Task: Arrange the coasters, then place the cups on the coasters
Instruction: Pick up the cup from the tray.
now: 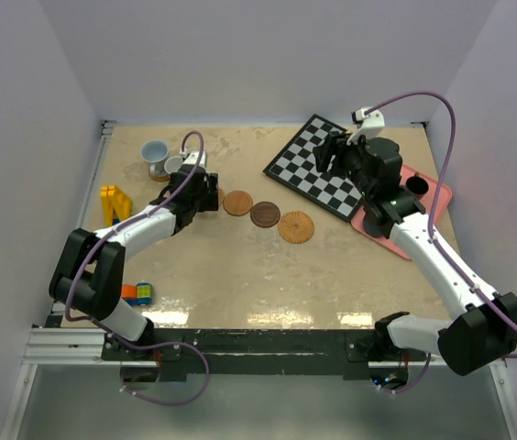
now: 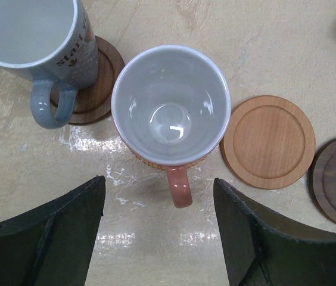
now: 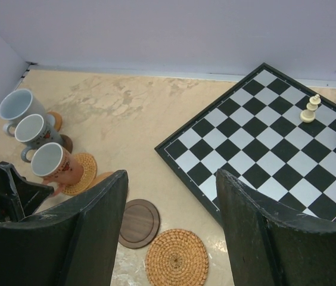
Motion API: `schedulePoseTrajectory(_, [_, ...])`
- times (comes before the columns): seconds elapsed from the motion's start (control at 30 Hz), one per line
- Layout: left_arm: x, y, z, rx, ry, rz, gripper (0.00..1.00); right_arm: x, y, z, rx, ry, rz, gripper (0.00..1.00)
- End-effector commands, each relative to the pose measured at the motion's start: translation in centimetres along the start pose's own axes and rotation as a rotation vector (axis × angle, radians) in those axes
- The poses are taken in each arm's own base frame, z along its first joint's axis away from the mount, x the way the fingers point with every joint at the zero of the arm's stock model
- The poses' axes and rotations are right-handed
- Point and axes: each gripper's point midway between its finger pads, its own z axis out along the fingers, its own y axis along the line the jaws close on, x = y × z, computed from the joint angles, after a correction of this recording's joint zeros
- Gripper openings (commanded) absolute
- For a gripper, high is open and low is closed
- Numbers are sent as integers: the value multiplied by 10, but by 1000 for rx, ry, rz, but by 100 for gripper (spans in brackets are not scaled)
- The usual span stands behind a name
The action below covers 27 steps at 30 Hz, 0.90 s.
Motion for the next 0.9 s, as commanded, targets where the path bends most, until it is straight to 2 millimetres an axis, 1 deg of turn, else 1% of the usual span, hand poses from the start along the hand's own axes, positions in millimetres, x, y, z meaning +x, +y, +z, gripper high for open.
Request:
schedulePoseTrajectory(0.0, [-20,1,3,-27,-51,12,75,-13,7,2,-28,-48,12,65])
schedulePoseTrajectory(0.2, [-19,5,5,-49,-50,22,67,-13,7,3,-31,-47,11,65])
schedulePoseTrajectory(0.23, [-11,8,4,-60,-17,35,66,-12,6,4,-28,-44,11,65])
schedulePoseTrajectory(0.33, [-9,10,5,-73,-12,41,63,-13,7,4,-30,-46,11,65])
schedulePoseTrajectory(0.5, [-8,12,5,-85,-7,45,61,-12,8,5,-31,-44,10,65])
schedulePoseTrajectory(0.7, [-13,9,4,-64,-20,42,61,-10,5,6,-21,-39,6,65])
schedulePoseTrajectory(0.8, [-18,4,2,-38,-27,41,65,-12,1,5,4,-43,3,65])
schedulePoseTrajectory(0.87, [-27,-2,-4,-1,-50,36,70,-16,-4,3,31,-53,1,65])
